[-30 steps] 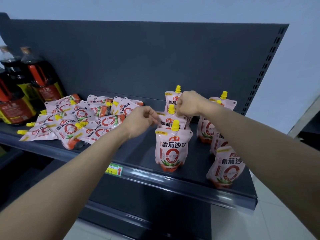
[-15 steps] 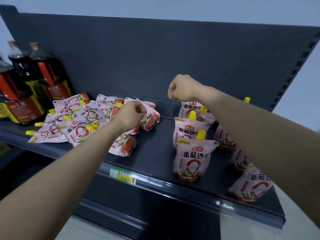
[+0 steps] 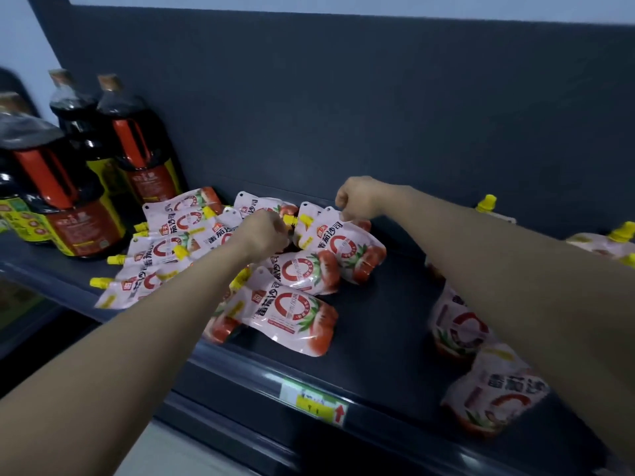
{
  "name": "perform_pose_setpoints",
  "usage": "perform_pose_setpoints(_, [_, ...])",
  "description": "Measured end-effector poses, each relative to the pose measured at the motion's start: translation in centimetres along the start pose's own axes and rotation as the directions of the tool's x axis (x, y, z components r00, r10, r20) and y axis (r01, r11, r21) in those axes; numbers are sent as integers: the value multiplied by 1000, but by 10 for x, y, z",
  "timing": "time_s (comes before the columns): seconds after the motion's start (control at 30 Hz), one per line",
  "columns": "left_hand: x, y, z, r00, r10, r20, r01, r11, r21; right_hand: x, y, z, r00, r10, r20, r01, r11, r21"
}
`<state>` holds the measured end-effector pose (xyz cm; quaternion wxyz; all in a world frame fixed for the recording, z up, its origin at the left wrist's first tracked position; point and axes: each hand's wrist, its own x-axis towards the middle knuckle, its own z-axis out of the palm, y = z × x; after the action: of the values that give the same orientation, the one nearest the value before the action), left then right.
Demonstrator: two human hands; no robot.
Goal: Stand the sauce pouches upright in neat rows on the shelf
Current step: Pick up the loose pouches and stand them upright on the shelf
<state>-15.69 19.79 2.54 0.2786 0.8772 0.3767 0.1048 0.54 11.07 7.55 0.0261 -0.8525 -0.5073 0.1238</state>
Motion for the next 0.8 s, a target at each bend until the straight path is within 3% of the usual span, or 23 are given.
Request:
perform_pose_setpoints(0.2, [39, -7, 13, 998, 44, 44, -44, 999, 10, 50, -8, 14, 1000, -16, -6, 16, 999, -27])
perform_pose_setpoints(0.43, [67, -10, 42, 995, -14, 96, -23, 930, 367, 85, -13, 24, 995, -84, 56, 90, 990, -105])
perform_pose_setpoints(0.8, [89, -7, 71, 999, -48, 24, 38, 952, 305, 127, -24, 27, 953, -146, 264, 208, 952, -224])
